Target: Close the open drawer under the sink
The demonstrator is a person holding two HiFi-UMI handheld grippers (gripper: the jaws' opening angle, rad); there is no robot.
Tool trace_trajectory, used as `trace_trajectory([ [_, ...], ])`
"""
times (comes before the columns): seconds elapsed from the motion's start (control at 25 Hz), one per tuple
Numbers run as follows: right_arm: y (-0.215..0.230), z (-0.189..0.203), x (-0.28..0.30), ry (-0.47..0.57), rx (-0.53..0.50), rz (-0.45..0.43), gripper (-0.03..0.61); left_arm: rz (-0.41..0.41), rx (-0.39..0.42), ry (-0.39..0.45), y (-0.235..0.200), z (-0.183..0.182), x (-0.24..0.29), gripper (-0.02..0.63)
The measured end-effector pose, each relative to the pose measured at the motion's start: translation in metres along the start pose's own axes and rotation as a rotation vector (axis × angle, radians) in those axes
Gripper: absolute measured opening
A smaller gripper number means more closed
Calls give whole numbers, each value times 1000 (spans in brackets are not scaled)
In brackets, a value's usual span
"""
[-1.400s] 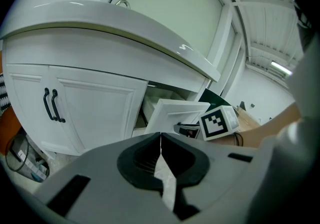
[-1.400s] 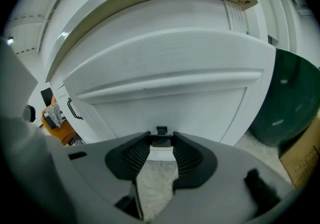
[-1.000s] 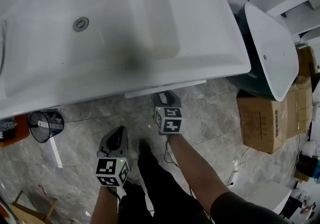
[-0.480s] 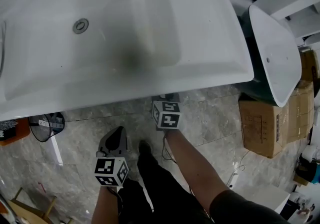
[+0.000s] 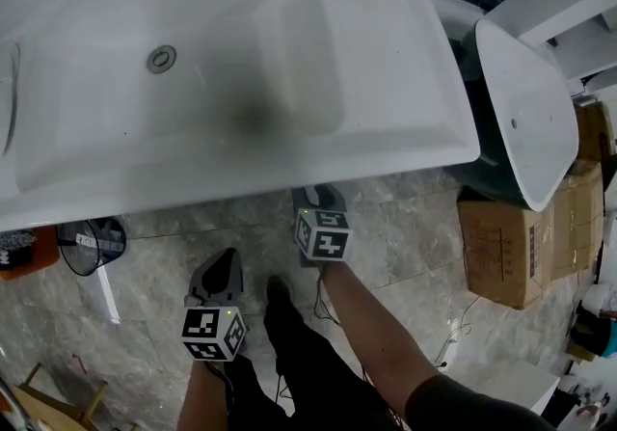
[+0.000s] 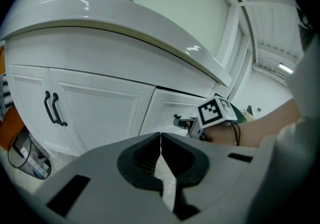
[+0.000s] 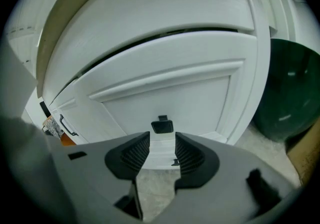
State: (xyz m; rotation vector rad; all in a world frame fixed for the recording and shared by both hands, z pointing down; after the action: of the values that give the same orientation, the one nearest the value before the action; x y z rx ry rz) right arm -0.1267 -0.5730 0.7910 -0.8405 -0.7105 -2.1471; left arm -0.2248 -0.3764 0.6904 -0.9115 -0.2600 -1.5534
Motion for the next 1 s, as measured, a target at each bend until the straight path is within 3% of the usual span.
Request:
trace_trajectory([
  [0.44,-28,13,-85,113,-8,62,149,30,32,71,-5,7,-69,15],
  [0.72,-100,18,-199,237,0,85,149,73,96,104,-24,34,-189,15],
  [1.0,-183,61,-325,309,39,111,149,108,92,153,-38,55,-326,15],
])
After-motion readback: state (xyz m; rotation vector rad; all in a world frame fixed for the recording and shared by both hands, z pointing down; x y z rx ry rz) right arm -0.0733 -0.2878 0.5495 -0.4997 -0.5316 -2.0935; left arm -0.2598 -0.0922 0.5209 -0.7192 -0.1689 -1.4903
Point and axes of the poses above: the fingertips, and each gripper's own axes: x forward along the fingers, y to its right, z out of its underside, the point moved 4 cm from there along -x, backward along the fingers, and after that the axes turned 5 degrees about -y, right-handed, at the moved point
